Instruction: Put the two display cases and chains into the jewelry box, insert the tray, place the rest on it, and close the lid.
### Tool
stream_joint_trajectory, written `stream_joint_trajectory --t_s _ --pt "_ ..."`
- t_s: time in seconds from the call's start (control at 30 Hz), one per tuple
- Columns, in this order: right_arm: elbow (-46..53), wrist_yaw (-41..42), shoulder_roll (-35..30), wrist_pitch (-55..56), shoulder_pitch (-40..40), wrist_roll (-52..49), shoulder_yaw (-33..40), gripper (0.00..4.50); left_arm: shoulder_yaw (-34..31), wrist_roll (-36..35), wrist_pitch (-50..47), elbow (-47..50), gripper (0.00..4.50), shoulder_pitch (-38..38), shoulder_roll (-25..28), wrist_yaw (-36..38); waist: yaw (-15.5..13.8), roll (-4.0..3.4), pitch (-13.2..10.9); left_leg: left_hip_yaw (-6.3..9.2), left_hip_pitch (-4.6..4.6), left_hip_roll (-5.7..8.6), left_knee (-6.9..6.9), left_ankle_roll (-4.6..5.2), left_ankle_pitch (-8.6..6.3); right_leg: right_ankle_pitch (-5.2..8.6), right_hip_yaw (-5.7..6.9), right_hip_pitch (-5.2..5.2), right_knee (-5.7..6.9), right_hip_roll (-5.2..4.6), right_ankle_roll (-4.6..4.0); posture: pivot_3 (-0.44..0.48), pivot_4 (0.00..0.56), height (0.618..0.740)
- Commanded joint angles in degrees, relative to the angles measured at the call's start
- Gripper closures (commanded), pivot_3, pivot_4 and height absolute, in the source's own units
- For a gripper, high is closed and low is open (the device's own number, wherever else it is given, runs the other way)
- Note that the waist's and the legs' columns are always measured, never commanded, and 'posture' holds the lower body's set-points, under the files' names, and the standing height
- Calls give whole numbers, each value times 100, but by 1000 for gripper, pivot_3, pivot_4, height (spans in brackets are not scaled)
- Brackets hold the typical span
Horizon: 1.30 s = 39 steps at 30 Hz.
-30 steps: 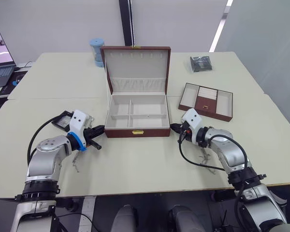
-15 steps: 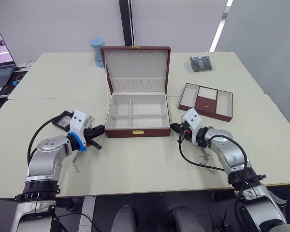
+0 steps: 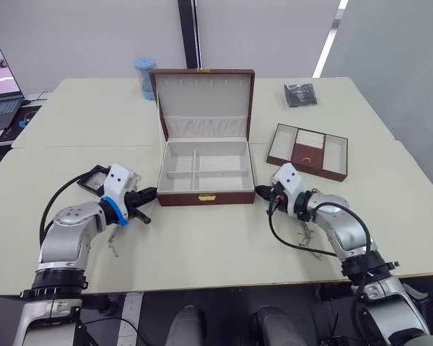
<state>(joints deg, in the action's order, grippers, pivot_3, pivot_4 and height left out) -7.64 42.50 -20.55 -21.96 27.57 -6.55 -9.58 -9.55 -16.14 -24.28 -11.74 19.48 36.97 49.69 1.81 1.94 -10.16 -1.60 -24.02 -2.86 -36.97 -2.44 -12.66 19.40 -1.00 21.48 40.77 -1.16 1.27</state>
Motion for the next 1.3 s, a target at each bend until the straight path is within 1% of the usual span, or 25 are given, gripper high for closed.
stream_joint_trajectory --t_s 0.03,0.13,0.27,0.37,0.4,0.43,0.47,0.57,0.63,0.73,0.77,0.83,0.87,0.9,0.97,1.07,1.3 --pt "231 32 -121 27 -7 -178 265 4447 -220 -127 97 98 4500 -38 164 23 0 0 0 0 0 0 0 0 0 0 0 0 0 0 0 0 150 740" --pt "284 7 -171 26 -24 -229 318 4447 -313 -127 158 27 4500 -47 280 -44 1 0 0 2 0 -1 0 0 0 0 0 0 0 0 0 0 150 740" --pt "704 121 -304 -138 -180 -644 678 4447 -774 -226 210 -93 4500 -45 585 -158 3 0 0 5 -1 -5 2 0 0 0 -1 1 -1 1 0 0 150 740" --pt "1116 528 -705 -493 -478 -1201 1108 4447 -1108 -391 50 5 4500 -271 883 -43 -5 -1 -1 5 -3 -1 3 0 0 0 -1 0 -4 -1 0 0 150 740" --pt "1196 677 -870 -592 -583 -1363 1232 4098 -1183 -432 10 31 4112 -366 979 22 -5 -1 -1 4 -2 1 3 1 -1 1 0 -4 -7 -4 2 0 150 740" --pt "1228 816 -1072 -619 -692 -1448 1342 3989 -1267 -455 -14 56 3974 -485 1086 65 -6 -1 -1 5 -2 3 3 1 -1 2 0 -6 -11 -6 3 0 150 740" --pt "1208 933 -1267 -616 -778 -1488 1436 3775 -1344 -474 -17 49 3706 -590 1186 120 -7 -1 -1 5 -2 4 3 1 -1 2 0 -6 -13 -8 3 0 150 740" --pt "954 1346 -1970 -472 -1023 -1544 1786 2943 -1677 -458 47 -60 2822 -1032 1553 250 -7 -1 -1 8 -1 3 5 2 -1 2 -1 -8 -15 -10 3 0 150 740" --pt "810 1552 -2325 -360 -1127 -1524 1916 2404 -1853 -423 73 -43 2240 -1366 1744 316 -7 -1 -1 9 2 1 7 2 -1 2 -2 -8 -14 -8 2 0 150 740" --pt "633 1901 -2802 -305 -1290 -1614 2181 1486 -2301 -456 54 -28 1222 -1832 1988 386 10 -2 -1 4 8 -1 12 2 -1 3 -6 -8 -14 -8 2 0 150 740" --pt "591 2007 -2929 -279 -1360 -1630 2241 1252 -2419 -445 66 -49 996 -1967 2058 416 12 -2 -1 3 8 -3 12 2 -2 3 -6 -7 -14 -7 2 0 150 740" --pt "507 2126 -3111 -225 -1484 -1623 2332 611 -2614 -387 156 -198 400 -2215 2201 493 9 -2 -1 3 8 -4 14 2 -2 3 -5 -8 -16 -8 2 0 150 740" --pt "453 2189 -3184 -214 -1535 -1636 2395 202 -2711 -358 209 -288 62 -2330 2268 532 6 -2 -1 3 8 -5 14 2 -2 3 -5 -8 -15 -7 2 0 150 740" --pt "387 2247 -3251 -192 -1575 -1639 2449 18 -2799 -331 264 -377 0 -2419 2324 552 5 -2 -1 3 8 -4 13 2 -2 3 -5 -8 -15 -8 2 0 150 740" --pt "316 2386 -3408 -63 -1703 -1569 2501 18 -2954 -287 410 -646 0 -2532 2460 604 1 -2 -2 1 10 -4 13 2 -2 3 -6 -9 -15 -9 2 0 150 740" --pt "240 2432 -3556 -11 -1853 -1566 2638 18 -3107 -270 515 -799 0 -2616 2559 642 0 -2 -2 -1 10 -2 14 2 -2 4 -6 -9 -17 -10 2 0 150 740" --pt "161 2409 -3578 95 -1983 -1527 2651 18 -3067 -288 623 -940 0 -2528 2594 665 0 -1 -1 0 10 -4 14 2 -2 4 -5 -11 -17 -10 2 0 150 740"
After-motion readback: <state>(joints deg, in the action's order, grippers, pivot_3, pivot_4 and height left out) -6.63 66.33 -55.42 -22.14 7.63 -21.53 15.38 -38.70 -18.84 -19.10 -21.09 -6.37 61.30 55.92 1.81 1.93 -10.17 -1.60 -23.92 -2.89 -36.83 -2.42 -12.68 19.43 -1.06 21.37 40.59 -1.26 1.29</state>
